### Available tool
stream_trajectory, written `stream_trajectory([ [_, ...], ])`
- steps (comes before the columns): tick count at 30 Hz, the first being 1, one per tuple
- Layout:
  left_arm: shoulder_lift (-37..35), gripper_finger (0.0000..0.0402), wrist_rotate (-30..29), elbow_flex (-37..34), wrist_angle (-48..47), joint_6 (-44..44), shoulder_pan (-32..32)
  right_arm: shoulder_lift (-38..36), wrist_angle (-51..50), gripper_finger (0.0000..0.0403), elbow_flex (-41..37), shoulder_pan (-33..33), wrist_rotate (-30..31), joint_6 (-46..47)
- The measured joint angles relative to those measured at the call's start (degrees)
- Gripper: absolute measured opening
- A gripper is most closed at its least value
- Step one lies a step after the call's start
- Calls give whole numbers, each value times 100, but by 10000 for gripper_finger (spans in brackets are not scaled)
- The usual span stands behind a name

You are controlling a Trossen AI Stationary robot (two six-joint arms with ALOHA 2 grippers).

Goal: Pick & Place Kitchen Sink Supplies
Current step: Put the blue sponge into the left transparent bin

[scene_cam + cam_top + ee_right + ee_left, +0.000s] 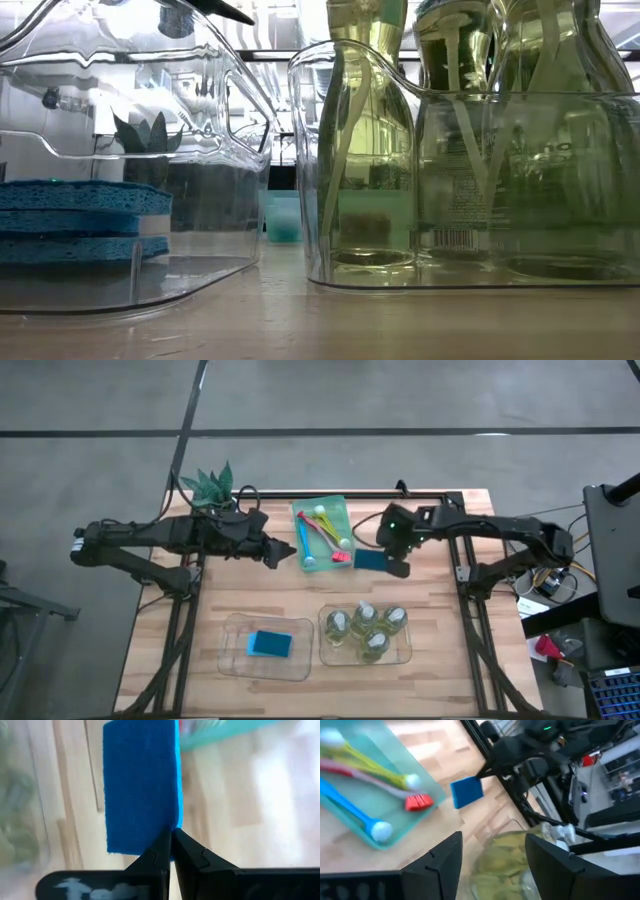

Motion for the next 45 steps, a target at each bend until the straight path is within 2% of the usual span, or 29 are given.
stream_trajectory([
  [5, 0, 207, -120, 0, 168, 845, 15, -348, -98, 8, 739, 21, 265, 371],
  [12, -49, 207, -182, 18, 292, 956, 238, -288, 0, 8, 2143, 98, 332, 846],
  [21, -489, 207, -234, 277, 299, 1218, 589, 858, -32, 8, 3980, 636, 234, 1413],
  [31, -851, 207, -180, 278, 281, 912, 599, 2113, -449, 8, 5851, 930, 227, 1350],
  [40, -847, 207, 32, 278, 246, 948, 597, 2943, -856, 8, 6977, 1051, 219, 1281],
  [45, -848, 204, 140, 278, 97, 780, 597, 2996, -846, 8, 7150, 1123, 208, 1224],
])
